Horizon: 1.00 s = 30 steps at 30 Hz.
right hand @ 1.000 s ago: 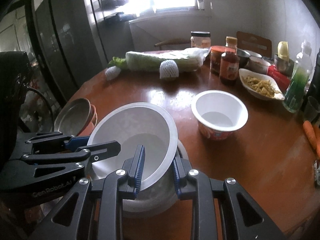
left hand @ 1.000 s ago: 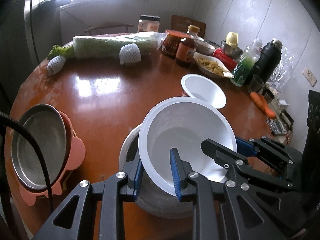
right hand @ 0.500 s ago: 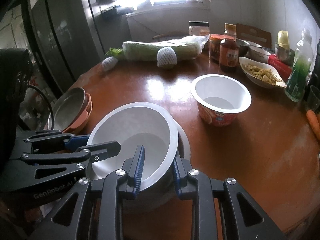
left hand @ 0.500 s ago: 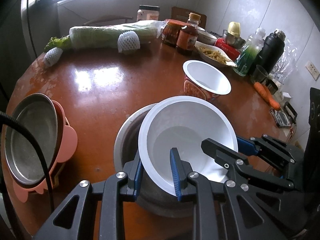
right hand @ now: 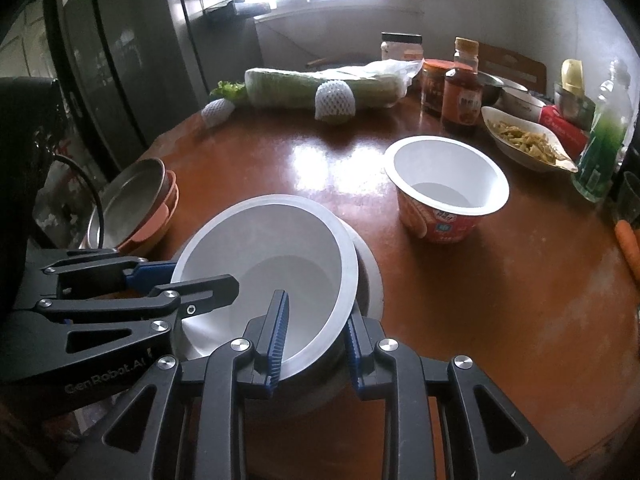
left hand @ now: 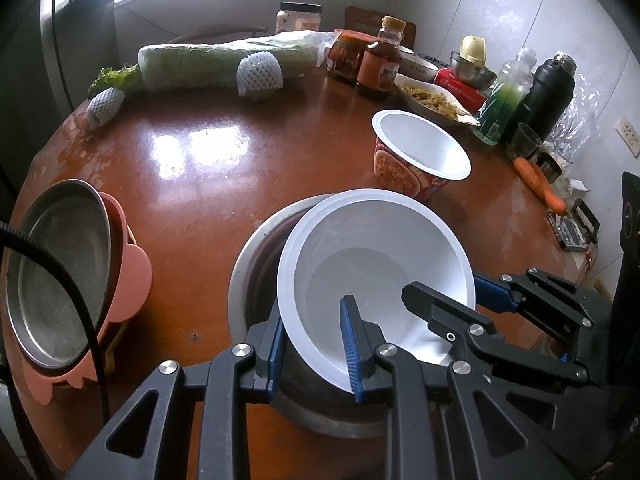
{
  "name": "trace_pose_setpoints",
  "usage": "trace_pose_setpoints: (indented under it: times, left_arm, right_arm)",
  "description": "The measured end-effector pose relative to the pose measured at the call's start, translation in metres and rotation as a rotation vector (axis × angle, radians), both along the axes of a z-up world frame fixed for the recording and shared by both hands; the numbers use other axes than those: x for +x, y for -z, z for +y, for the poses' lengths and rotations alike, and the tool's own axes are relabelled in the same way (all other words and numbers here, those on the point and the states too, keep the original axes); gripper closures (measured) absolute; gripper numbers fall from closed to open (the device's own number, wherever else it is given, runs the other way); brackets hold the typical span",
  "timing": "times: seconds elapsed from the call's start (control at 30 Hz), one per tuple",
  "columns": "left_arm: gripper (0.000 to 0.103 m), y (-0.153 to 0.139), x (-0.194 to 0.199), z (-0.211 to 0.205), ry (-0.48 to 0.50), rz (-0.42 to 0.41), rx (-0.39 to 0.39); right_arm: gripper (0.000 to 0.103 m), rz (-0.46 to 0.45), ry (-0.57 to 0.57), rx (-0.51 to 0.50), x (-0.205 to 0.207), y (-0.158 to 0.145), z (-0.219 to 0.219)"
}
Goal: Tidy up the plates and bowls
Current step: 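Lower the white bowl into the steel bowl and open the left tool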
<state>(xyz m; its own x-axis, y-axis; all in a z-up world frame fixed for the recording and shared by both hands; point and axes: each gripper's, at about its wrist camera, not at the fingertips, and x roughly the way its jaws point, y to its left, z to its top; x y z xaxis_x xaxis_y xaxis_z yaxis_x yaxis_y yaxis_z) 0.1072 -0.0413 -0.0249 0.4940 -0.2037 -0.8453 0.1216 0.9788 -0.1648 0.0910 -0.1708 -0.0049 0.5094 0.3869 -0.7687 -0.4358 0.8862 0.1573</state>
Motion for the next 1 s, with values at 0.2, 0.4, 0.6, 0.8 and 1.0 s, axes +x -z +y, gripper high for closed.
trace_pose_setpoints:
  times: [0.2, 0.4, 0.6, 0.8, 1.0]
  left_arm:
    - [0.078, 0.0018, 0.0009, 0.0010, 0.001, 0.005, -0.004]
    - [0.077, 0.0008, 0.0004, 0.0001, -0.001, -0.005, 0.002]
    - [0.077, -0.0020, -0.0006, -0.0010, 0.005, -0.013, -0.002]
    - [0.076, -0.0037, -0.0018, -0.0003, 0.003, -0.016, 0.003]
    - [0.072, -0.0067, -0.0027, 0.0032, -0.008, -0.026, 0.002]
  right_arm:
    - [0.073, 0.007, -0.001, -0.005, 0.0010, 0.0020, 0.0014]
    - [0.071, 0.004, -0.001, -0.006, 0.0017, 0.0015, 0.0008]
    - [0.071, -0.006, 0.002, -0.014, 0.0004, -0.0002, -0.0002]
    - [0.070, -0.017, 0.004, -0.021, -0.0024, -0.0030, -0.0007]
    - [0.065, -0.029, 0.001, -0.021, -0.0033, -0.0058, -0.0022]
